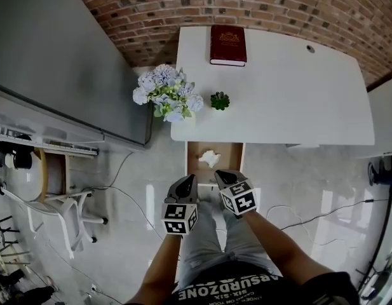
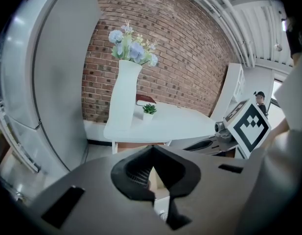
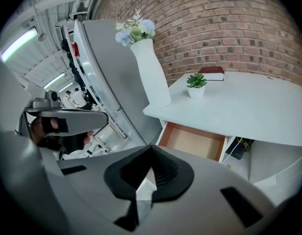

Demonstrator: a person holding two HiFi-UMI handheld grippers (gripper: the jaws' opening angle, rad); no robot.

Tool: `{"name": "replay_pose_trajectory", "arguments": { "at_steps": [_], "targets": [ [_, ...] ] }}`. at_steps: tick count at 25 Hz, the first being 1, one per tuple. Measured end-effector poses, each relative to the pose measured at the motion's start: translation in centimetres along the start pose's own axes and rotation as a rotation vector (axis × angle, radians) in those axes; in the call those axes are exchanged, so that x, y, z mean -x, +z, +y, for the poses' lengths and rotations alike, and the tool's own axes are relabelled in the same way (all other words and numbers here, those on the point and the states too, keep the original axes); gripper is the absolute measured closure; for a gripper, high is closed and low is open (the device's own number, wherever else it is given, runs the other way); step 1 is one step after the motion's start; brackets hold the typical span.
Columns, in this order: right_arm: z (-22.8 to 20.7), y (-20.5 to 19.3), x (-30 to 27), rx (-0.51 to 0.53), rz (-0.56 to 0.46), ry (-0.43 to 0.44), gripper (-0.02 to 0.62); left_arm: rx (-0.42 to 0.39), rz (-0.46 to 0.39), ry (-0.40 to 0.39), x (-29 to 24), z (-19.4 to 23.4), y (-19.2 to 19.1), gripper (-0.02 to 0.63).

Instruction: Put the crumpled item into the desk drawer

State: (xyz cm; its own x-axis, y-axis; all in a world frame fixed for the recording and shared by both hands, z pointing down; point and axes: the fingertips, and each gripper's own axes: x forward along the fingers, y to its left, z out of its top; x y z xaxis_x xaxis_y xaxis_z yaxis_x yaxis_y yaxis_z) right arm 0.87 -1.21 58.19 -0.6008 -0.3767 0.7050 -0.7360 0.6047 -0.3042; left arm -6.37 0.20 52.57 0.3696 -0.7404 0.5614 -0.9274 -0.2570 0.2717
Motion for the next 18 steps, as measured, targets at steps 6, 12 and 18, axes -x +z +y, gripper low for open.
{"name": "replay_pose_trajectory", "arguments": {
  "at_steps": [6, 12, 18],
  "targets": [
    [1.1, 0.5, 2.8, 0.024, -0.033, 0.019, 0.598, 0.001, -0.021, 0.001, 0.8, -1.7, 0.5, 0.601],
    [2.0, 0.7, 4.7, 0.051, -0.046, 0.031, 0.598, 0.02, -0.034, -0.002, 2.0, -2.7, 0.7, 0.601],
    [2.3, 1.5, 7.2, 0.085, -0.067, 0.045, 0.598, 0.027, -0.059, 0.012, 3.2, -4.0, 1.8, 0.601]
  ]
}}
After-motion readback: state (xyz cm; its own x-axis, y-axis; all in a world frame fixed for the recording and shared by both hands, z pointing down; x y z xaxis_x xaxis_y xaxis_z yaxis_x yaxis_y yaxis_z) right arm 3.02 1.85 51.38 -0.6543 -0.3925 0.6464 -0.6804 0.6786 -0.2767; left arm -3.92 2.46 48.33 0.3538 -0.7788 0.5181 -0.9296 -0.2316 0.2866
